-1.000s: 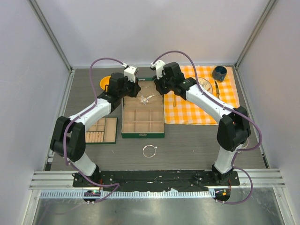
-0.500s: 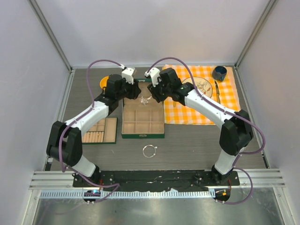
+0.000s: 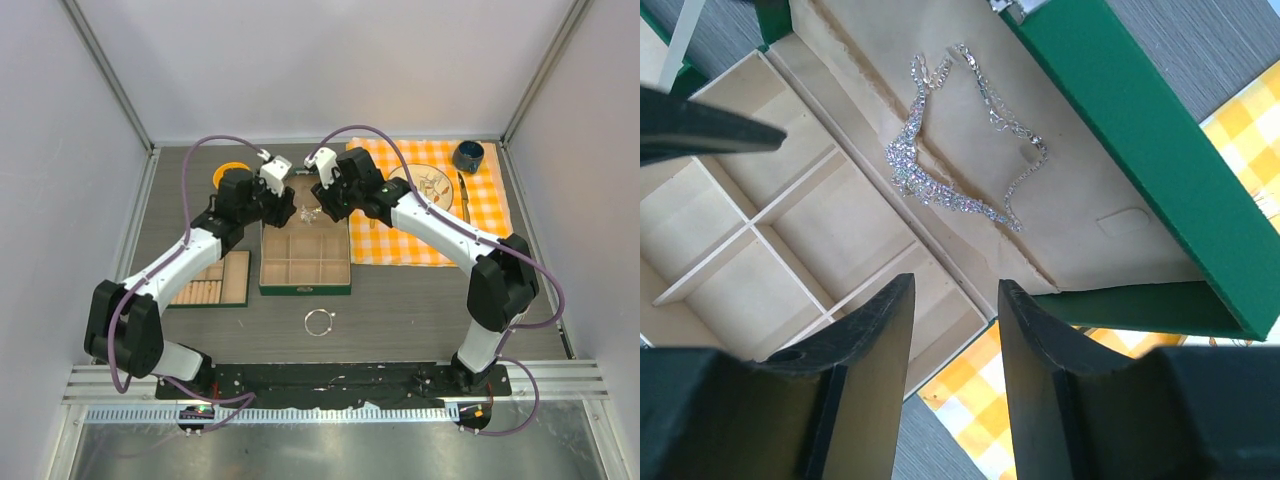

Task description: Organize the mixed jewelry

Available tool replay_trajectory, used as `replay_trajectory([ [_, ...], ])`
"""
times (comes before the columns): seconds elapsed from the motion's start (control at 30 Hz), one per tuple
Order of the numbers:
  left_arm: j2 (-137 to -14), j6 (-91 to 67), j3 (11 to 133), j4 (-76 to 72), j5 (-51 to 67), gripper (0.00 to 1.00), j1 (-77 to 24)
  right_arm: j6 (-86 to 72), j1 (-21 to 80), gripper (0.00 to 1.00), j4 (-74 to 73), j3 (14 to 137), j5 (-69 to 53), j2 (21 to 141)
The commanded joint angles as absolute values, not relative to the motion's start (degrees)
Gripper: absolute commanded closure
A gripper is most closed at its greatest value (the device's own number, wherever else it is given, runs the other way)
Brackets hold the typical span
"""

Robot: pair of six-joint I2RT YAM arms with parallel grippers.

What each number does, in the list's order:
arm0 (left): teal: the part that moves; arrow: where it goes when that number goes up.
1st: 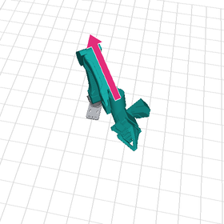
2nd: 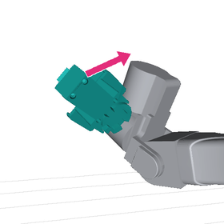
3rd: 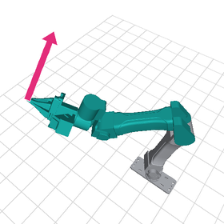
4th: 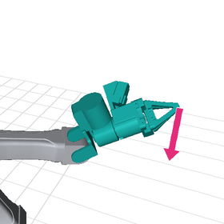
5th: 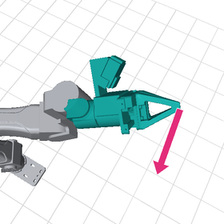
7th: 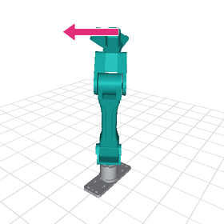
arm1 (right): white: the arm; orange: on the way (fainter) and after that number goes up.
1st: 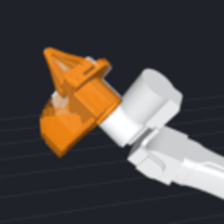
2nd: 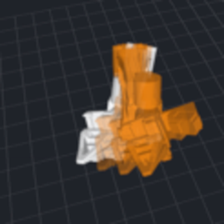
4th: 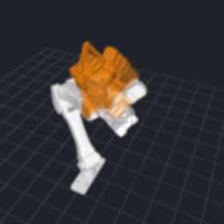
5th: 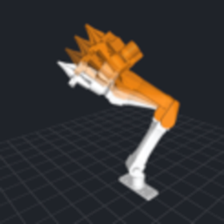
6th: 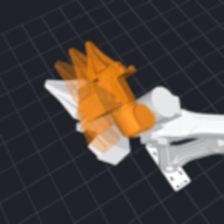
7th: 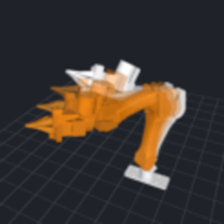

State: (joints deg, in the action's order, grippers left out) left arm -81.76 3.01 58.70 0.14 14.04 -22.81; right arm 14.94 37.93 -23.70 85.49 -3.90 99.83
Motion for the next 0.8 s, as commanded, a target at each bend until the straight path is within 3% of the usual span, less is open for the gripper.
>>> replay_trajectory([
  [0.0, -79.98, 16.06, 56.52, 3.69, 20.11, 0.47, -22.41, 15.38, 37.97, 0.55, -22.59, 86.4, -3.61, 99.49],
  [0.3, -82.26, 39.69, 59.23, 12.38, 26.1, 0.48, -21.97, 16.17, 37.97, 0.56, -22.5, 84.55, -2.37, 97.47],
  [0.47, -87.44, 47.63, 67.93, 24.06, 29.87, 0.5, -21.45, 16.87, 37.97, 0.56, -22.41, 83.41, -1.59, 96.24],
  [0.77, -89.91, 57.73, 70.75, 27.86, 34.27, 0.51, -19.69, 17.05, 37.62, 0.56, -20.48, 79.9, -0.88, 93.34],
])
